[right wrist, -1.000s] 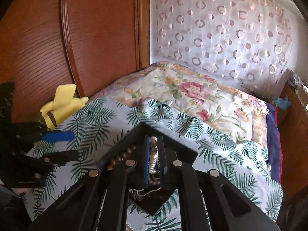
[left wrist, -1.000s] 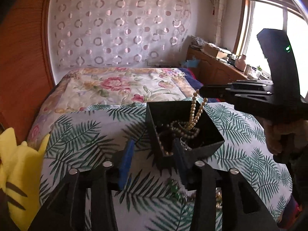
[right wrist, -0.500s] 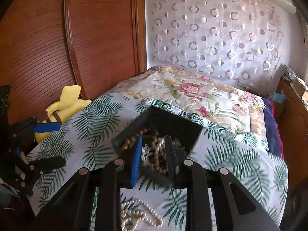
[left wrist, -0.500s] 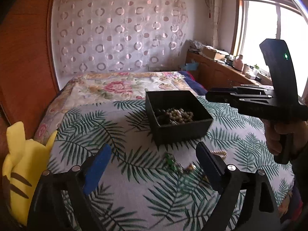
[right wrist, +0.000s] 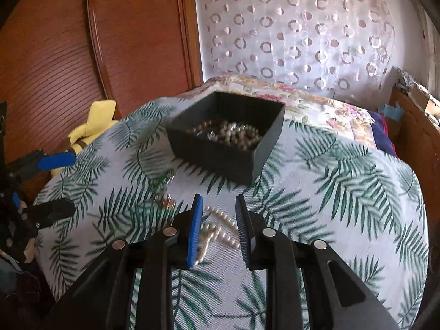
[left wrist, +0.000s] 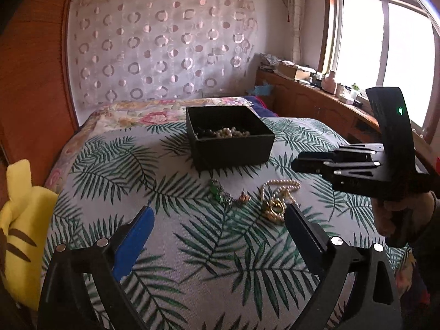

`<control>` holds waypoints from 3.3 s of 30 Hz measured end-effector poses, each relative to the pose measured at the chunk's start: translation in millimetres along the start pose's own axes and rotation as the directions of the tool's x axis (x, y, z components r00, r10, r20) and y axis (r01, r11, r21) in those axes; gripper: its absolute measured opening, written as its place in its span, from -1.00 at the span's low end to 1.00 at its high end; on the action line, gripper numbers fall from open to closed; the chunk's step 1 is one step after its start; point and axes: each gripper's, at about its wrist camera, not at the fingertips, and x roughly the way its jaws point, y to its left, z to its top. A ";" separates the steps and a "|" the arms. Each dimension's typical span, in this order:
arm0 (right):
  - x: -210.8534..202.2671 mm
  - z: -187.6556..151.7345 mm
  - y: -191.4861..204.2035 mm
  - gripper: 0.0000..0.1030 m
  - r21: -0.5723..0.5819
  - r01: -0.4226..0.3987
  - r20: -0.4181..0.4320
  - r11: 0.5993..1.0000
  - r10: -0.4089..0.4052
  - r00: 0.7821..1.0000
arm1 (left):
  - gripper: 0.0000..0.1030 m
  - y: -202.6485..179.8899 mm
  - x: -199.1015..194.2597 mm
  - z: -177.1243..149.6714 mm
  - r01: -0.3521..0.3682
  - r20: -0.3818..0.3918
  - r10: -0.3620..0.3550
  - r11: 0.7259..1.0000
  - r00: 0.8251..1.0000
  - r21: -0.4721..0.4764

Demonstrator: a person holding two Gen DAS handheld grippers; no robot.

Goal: Organize jewelry
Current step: 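Reach the right tool to the second pearl necklace and grasp it, then grasp the green jade pendant with the left tool while the right tool holds pearls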

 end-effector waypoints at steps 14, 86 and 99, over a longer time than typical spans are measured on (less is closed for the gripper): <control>24.3 -25.7 11.9 -0.48 0.037 0.025 -0.122 0.999 -0.021 0.992 | 0.78 3.3 -7.8 -17.1 -0.018 -0.009 0.018 1.000 1.000 -0.013; -42.2 -87.9 -18.0 -0.89 0.099 0.076 -0.021 0.992 -0.074 0.997 | -0.78 11.7 90.0 35.9 0.023 -0.169 -0.018 0.999 0.986 0.026; -75.6 -34.8 -8.7 -0.89 0.014 0.089 0.097 0.996 -0.090 0.991 | -0.78 4.4 36.6 71.6 0.048 -0.036 -0.046 0.998 0.998 0.043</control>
